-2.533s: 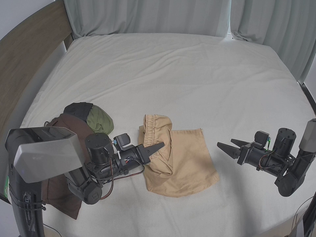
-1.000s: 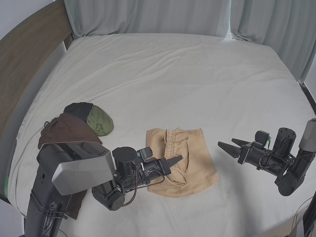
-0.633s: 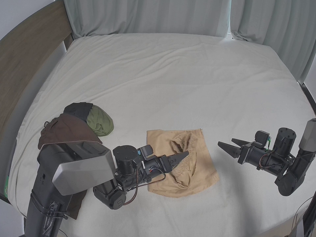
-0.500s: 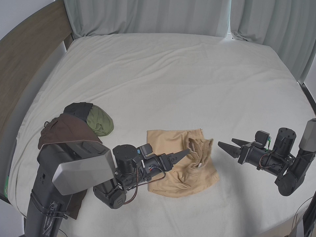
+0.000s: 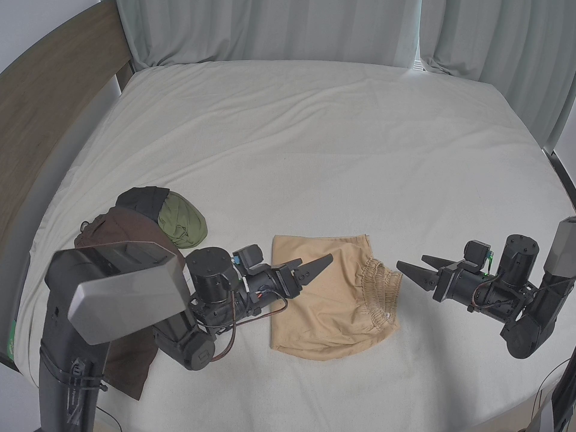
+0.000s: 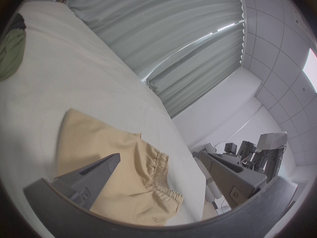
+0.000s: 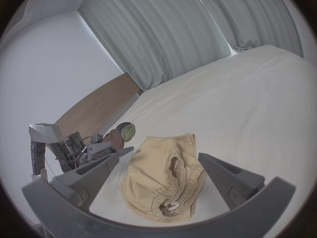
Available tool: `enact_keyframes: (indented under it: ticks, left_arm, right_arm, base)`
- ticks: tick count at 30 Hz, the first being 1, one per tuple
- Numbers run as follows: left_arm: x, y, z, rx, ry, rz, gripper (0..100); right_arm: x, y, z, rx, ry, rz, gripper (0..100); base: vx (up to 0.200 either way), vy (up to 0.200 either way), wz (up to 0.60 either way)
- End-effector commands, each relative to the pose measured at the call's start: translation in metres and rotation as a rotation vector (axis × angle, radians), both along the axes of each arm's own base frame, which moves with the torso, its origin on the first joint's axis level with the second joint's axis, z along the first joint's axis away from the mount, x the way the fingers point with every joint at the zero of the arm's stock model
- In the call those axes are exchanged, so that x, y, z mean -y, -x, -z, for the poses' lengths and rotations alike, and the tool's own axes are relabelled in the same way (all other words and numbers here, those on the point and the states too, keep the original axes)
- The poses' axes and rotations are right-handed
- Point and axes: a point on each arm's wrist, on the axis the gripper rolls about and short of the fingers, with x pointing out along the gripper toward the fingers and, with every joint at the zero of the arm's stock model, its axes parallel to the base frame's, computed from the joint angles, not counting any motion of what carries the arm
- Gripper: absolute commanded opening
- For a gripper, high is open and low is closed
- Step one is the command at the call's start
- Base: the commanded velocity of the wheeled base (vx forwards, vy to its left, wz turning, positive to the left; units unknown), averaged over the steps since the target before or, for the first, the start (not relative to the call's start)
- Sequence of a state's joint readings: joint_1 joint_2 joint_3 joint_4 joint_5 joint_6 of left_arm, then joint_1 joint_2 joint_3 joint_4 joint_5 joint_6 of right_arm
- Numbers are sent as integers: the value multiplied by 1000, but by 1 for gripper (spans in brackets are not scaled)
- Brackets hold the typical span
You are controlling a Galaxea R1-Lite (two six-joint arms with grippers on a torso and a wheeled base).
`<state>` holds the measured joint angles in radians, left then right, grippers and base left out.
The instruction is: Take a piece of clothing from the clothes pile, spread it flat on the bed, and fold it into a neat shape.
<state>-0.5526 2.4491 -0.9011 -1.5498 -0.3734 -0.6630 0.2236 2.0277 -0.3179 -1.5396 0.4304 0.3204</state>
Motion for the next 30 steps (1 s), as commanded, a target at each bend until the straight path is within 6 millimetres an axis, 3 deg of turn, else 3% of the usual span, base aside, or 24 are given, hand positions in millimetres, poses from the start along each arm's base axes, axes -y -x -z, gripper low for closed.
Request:
enact_keyframes:
  ticks: [1,10,15,23,30]
  left_arm:
    - [-28,6,-34,36,9,-49,100]
    - [-84,39,-50,79,-126,-111,100]
    - [-108,59,-37,74,-261,-138,100]
    - [-143,56,-32,153,-372,-164,100]
    - [-153,74,-19,170,-486,-110,100]
  right_arm:
    - [-3,1,5,-19,5,-10,100]
    - [-9,1,14,-44,19,-28,100]
    - [-16,1,22,-63,36,-52,100]
    - [-27,-4,31,-77,40,-83,100]
    - [-35,-20,41,-74,32,-91,100]
  base:
    - [0,0,0]
    - [0,0,0]
    - [0,0,0]
    - [0,0,0]
    - [0,0,0]
